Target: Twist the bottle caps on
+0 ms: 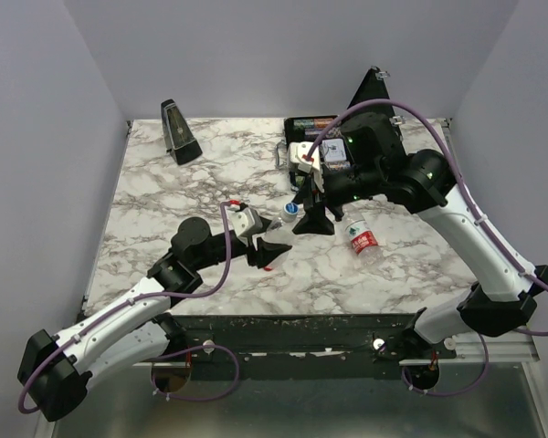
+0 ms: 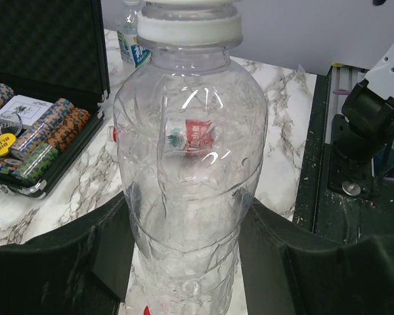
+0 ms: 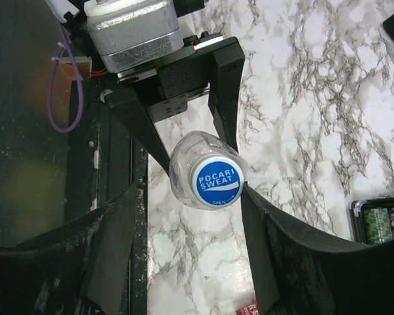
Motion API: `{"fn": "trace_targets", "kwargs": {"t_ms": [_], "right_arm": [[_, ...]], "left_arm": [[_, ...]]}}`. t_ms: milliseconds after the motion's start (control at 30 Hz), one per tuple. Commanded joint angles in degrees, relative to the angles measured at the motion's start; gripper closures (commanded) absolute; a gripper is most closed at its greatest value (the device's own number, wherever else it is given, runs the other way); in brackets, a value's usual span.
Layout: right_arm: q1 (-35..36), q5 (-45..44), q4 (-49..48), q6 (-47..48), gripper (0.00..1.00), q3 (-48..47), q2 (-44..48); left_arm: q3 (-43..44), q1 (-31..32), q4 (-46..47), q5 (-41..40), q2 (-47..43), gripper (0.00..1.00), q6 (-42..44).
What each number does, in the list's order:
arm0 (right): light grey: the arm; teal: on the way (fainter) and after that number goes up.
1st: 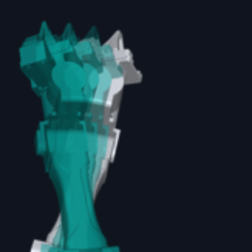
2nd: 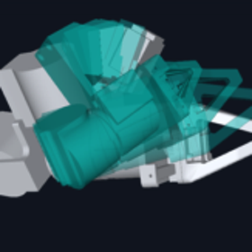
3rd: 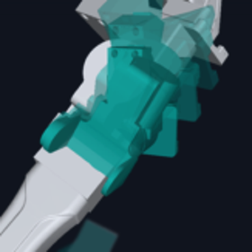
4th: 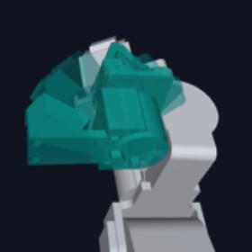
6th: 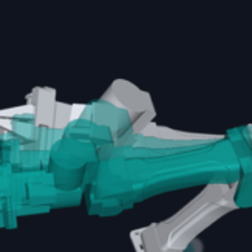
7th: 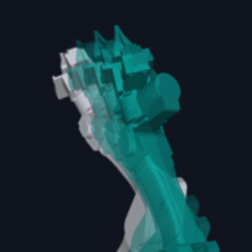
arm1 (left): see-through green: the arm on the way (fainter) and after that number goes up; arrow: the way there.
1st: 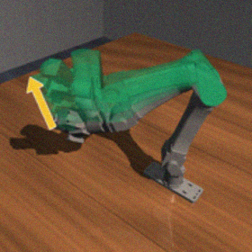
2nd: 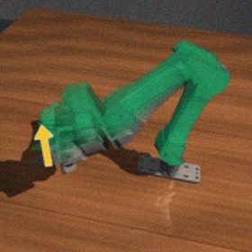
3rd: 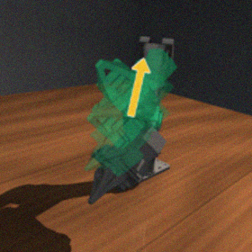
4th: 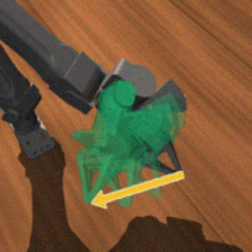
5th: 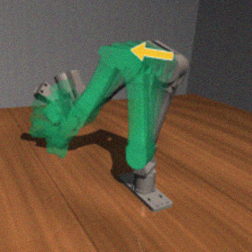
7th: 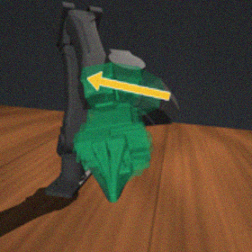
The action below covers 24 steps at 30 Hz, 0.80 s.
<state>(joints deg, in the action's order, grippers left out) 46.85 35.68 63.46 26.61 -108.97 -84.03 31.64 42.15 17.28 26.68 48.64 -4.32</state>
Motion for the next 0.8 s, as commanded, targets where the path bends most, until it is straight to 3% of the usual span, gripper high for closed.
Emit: {"fn": "trace_targets", "kwargs": {"t_ms": [0, 433, 600, 767], "right_arm": [[1.1, 3.6, 4.2, -3.4, 0.29, 2.0, 2.1], [1.1, 3.8, 7.5, -3.9, 0.30, -0.2, 1.9], [1.1, -5.4, 5.2, -2.7, 0.29, -0.5, 3.6], [1.1, -5.4, 1.1, -0.9, 0.25, -0.6, 4.1]], "left_arm": [[-1.1, -0.8, 3.0, -6.0, -1.5, 0.88, -2.8], [-2.6, -0.8, 4.8, -6.8, -3.3, 0.88, -3.2], [-2.5, -0.8, 4.8, -1.3, -3.2, 0.88, -1.4], [-2.3, -0.8, 5.5, 4.8, -2.8, 0.88, 0.2]]}}
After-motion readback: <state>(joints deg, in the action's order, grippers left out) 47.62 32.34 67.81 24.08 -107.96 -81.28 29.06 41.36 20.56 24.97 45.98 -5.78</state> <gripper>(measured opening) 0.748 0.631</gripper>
